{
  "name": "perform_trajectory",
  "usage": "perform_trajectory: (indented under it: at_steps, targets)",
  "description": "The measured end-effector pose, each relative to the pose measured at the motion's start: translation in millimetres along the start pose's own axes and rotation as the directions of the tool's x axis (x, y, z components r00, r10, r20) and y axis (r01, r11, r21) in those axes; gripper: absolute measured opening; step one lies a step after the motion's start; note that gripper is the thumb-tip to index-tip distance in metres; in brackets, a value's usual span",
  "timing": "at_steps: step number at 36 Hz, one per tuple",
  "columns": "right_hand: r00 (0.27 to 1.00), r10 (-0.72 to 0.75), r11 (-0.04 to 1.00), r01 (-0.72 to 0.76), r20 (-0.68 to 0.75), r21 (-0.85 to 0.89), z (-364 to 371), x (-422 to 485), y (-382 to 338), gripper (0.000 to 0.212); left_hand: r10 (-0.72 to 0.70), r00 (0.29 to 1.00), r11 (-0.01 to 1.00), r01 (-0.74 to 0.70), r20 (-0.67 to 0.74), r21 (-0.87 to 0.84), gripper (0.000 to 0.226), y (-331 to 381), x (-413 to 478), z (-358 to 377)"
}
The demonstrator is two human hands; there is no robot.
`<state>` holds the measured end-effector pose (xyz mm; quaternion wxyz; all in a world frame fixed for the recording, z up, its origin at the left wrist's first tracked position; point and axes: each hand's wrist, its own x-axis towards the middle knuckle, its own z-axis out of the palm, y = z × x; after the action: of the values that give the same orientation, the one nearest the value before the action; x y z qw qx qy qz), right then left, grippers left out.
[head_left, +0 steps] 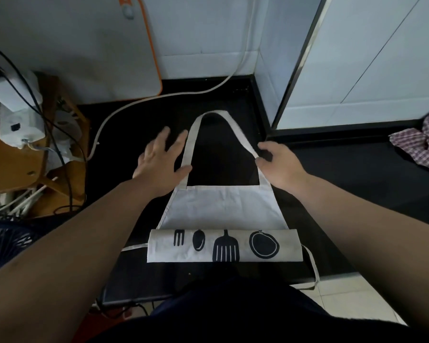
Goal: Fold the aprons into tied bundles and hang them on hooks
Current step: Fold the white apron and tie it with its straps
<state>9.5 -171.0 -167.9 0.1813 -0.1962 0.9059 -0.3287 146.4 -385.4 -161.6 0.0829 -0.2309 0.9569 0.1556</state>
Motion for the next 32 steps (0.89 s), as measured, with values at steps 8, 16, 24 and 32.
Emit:
perform_trajectory:
  at_steps: [8, 16, 24, 32]
  targets:
    - [0.982, -0.005, 0.993, 0.028, 0.19, -0.118, 33.4, -39.2, 27.6, 0.04, 0.076, 0.996, 0.981, -0.066, 0.046, -0.182, 0.048, -14.7, -48.1, 60.3]
    - [0.918, -0.178, 0.827, 0.335, 0.356, -0.451, 48.9, -87.5, 64.6, 0.029, 0.249, 0.967, 0.966, -0.243, 0.063, -0.088, 0.038, -12.2, -105.3, 106.6]
    - [0.853, -0.196, 0.711, 0.463, 0.483, -0.53, 56.2, -118.6, 88.5, 0.061, 0.304, 0.877, 0.923, -0.368, 0.371, 0.115, 0.091, -15.5, -123.3, 121.8]
    - [0.871, -0.178, 0.71, 0.436, 0.459, -0.553, 45.9, -109.2, 77.3, 0.039, 0.244, 0.886, 0.931, -0.328, 0.395, 0.16, 0.092, -6.4, -107.7, 104.0]
